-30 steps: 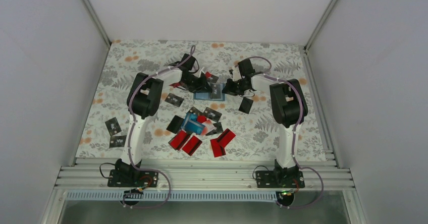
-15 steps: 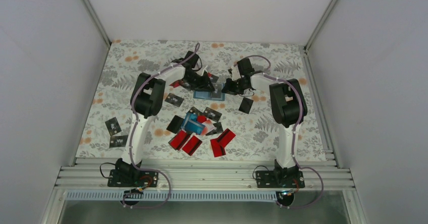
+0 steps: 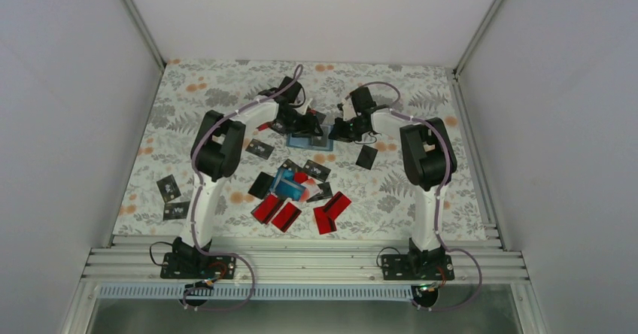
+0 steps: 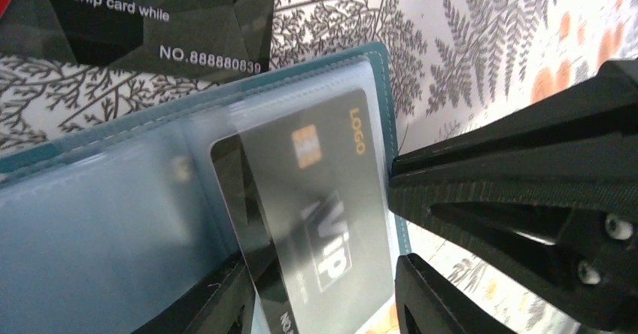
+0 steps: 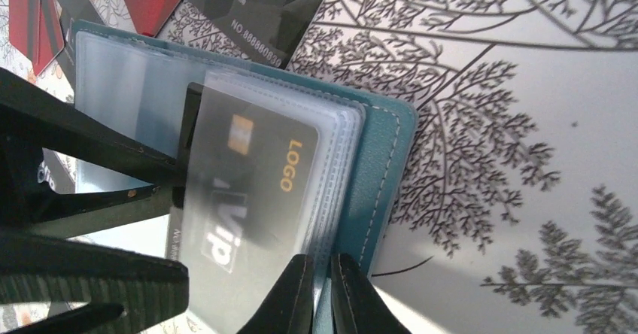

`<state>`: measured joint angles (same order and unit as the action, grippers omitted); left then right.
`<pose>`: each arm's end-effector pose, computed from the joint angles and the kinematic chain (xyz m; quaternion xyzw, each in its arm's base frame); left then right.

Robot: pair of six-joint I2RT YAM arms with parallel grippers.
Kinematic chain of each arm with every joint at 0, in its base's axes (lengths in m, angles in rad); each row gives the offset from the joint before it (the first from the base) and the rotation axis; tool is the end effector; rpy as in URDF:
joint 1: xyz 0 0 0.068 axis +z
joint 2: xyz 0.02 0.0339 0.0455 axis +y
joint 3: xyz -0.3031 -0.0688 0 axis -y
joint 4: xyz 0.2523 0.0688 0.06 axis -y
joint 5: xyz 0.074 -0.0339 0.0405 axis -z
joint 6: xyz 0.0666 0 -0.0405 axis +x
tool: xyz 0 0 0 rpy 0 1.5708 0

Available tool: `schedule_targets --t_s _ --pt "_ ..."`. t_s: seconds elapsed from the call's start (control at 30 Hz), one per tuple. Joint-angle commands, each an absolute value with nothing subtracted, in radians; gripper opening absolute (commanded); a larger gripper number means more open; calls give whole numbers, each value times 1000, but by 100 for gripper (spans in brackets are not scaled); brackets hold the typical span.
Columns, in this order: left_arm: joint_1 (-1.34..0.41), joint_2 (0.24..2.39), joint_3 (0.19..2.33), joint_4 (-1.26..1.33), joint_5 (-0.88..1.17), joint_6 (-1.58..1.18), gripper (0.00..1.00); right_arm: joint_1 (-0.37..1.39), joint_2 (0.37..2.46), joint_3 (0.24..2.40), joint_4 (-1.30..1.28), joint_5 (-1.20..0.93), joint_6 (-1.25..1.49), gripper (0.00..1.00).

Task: Put the credit cards into the card holder

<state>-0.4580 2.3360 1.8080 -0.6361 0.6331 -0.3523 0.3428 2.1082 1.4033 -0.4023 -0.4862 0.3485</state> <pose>0.4567 -0.2691 0.1395 0.1119 0.9261 -0.3558 0.0562 0.4281 0.1858 0.1372 -0.0526 0.9448 0.2960 0.1304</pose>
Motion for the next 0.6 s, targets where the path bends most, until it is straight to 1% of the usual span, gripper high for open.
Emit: schedule_targets --t_s 0.0,0.13,0.3,0.4,0.47,0.57 --pt "-465 2245 1744 -618 515 -352 50 364 2030 1400 -428 -465 326 13" --pt "-465 2146 1656 -582 461 -341 60 365 1967 1372 -441 -457 326 22" --pt "-465 2003 1521 -565 410 -316 72 365 1872 1315 -462 -449 326 26" --pt "-465 1907 1416 -557 368 -303 79 370 1800 1243 -466 -480 328 28" --pt "-467 1847 1339 -552 351 -295 82 376 1748 1177 -467 -511 333 29" --pt "-475 1766 1225 -525 365 -279 82 393 1675 1062 -467 -538 353 32"
